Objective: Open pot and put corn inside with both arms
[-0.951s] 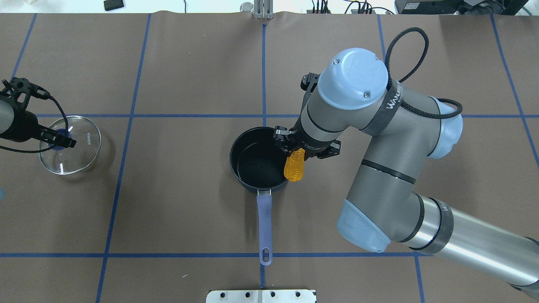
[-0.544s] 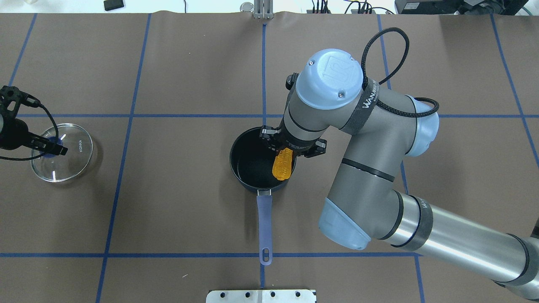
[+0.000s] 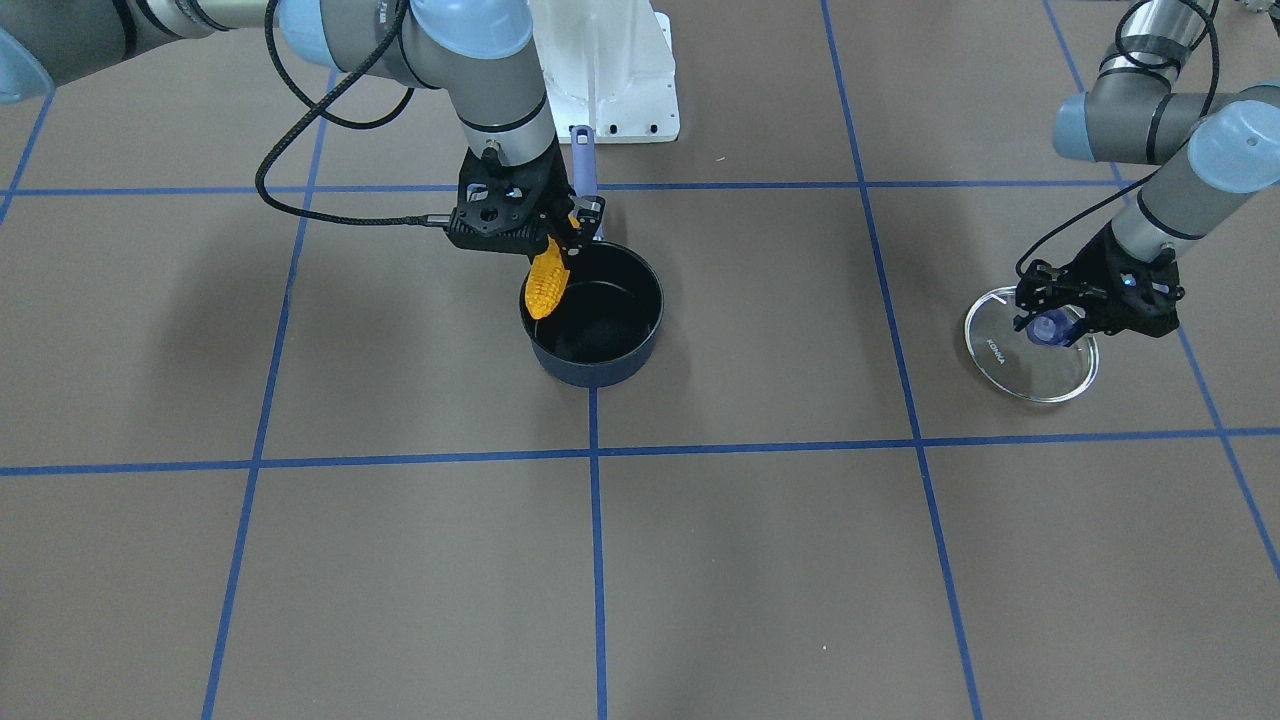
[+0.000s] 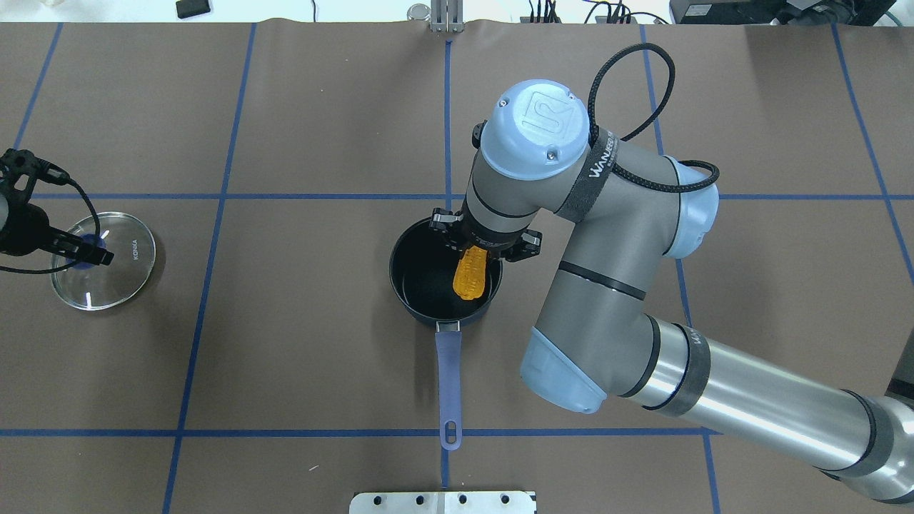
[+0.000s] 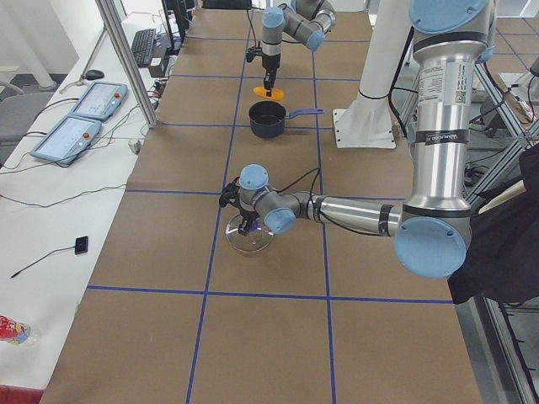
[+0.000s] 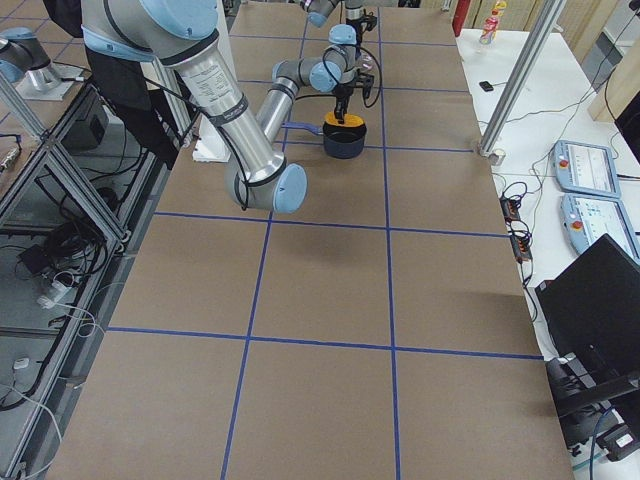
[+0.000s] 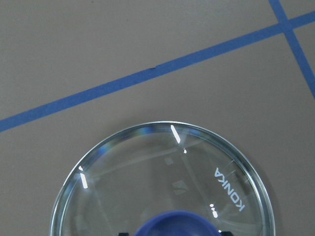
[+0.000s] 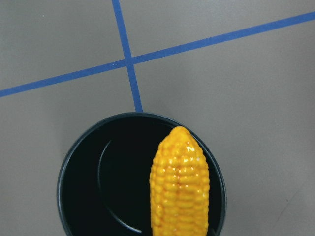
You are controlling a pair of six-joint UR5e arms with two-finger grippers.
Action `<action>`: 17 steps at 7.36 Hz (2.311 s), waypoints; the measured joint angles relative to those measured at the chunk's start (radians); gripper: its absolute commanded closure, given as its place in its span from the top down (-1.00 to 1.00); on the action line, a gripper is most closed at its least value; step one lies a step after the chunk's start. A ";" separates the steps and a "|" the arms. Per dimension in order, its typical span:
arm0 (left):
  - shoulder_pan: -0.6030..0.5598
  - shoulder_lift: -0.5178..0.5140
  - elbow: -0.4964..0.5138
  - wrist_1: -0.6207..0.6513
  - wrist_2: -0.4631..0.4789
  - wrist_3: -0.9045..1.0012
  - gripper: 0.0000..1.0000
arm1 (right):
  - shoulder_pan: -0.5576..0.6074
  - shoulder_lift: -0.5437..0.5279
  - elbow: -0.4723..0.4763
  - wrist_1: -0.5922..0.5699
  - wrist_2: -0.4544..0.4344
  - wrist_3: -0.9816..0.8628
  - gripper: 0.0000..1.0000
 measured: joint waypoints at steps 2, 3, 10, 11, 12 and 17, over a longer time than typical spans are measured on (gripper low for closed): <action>0.001 -0.004 0.008 -0.001 0.000 0.001 0.61 | 0.000 0.001 -0.002 0.001 0.000 0.000 -0.66; 0.000 -0.005 0.007 -0.001 0.000 0.001 0.94 | -0.002 0.000 -0.005 0.001 -0.001 0.000 -0.66; -0.071 -0.001 -0.046 -0.009 -0.113 -0.001 0.96 | -0.044 0.019 -0.127 0.095 -0.050 0.016 0.96; -0.083 -0.002 -0.049 -0.006 -0.128 -0.001 0.96 | -0.056 0.019 -0.129 0.098 -0.061 0.017 1.00; -0.088 -0.003 -0.049 -0.004 -0.134 -0.001 0.96 | -0.065 0.018 -0.126 0.099 -0.074 0.013 1.00; -0.186 -0.004 -0.042 0.016 -0.214 0.048 0.96 | 0.176 -0.114 -0.047 0.101 0.041 -0.329 1.00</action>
